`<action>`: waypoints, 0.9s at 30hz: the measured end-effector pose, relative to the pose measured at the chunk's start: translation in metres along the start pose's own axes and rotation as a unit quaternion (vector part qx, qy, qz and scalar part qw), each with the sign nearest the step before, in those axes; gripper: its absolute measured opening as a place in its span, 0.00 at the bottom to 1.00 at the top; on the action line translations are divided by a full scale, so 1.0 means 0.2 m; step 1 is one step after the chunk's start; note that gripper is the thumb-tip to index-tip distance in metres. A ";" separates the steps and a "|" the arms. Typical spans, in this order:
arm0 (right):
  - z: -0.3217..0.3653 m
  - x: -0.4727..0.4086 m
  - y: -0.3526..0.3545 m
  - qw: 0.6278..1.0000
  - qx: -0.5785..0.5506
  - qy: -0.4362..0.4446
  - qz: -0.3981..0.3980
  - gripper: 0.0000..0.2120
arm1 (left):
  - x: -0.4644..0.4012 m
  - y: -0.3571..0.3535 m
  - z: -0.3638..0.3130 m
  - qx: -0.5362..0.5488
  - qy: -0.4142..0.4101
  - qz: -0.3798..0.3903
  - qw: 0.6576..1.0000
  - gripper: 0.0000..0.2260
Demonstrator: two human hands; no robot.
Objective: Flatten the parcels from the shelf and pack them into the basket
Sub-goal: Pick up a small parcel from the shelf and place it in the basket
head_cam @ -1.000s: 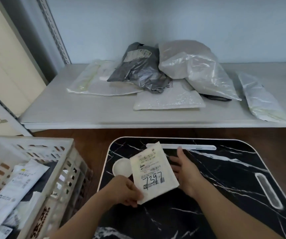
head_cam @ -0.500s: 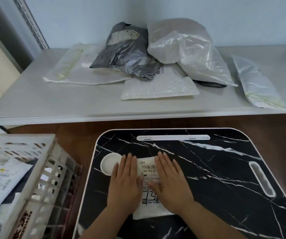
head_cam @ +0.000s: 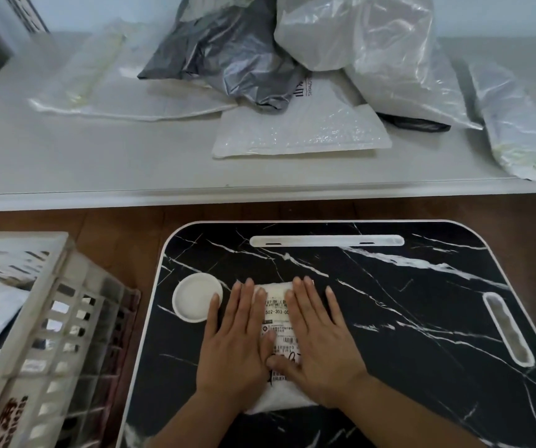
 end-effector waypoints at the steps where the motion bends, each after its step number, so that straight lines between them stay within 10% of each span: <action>1: 0.00 0.00 0.00 1.000 -0.003 0.008 -0.002 0.45 | -0.01 0.00 0.00 -0.004 -0.012 0.003 1.000 0.26; 15: 0.01 -0.02 0.04 0.998 0.026 0.033 0.056 0.41 | -0.03 0.09 -0.02 -0.022 0.016 0.083 0.996 0.26; 23: 0.08 -0.02 0.11 0.978 0.080 0.103 0.165 0.60 | -0.09 0.26 0.05 -0.077 -0.036 0.142 0.986 0.27; 27: 0.10 -0.02 0.13 0.974 0.081 0.084 0.195 0.57 | -0.06 0.33 0.00 -0.023 0.068 0.114 0.991 0.29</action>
Point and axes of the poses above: each hand's wrist, its own x-axis away from the middle knuckle, its own y-axis out of the back of the hand, z = x × y, the point moved 1 cm from there along -x, towards the middle knuckle, and after that the axes turned 2 degrees about z, right-handed, at the moved point
